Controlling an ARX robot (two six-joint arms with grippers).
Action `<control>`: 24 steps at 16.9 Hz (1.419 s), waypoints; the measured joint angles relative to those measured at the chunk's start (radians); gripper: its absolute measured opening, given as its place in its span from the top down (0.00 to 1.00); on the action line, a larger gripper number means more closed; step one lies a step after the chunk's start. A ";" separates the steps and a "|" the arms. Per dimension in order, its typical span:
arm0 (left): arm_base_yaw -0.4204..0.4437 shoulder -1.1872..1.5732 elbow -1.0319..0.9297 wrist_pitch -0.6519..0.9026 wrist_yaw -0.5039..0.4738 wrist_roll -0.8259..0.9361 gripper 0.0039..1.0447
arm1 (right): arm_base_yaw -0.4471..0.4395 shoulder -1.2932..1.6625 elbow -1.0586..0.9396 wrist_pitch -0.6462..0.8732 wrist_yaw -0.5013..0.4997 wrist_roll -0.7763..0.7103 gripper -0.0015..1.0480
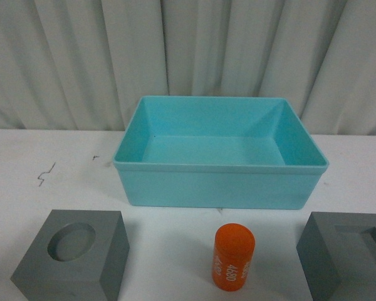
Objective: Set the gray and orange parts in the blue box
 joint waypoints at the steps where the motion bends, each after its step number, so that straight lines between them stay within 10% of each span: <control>1: 0.000 0.000 0.000 0.000 0.000 0.000 0.06 | 0.000 0.000 0.000 0.000 0.000 0.000 0.06; 24: 0.000 0.000 0.000 0.000 0.000 0.000 0.06 | 0.000 0.000 0.000 0.000 0.000 0.000 0.06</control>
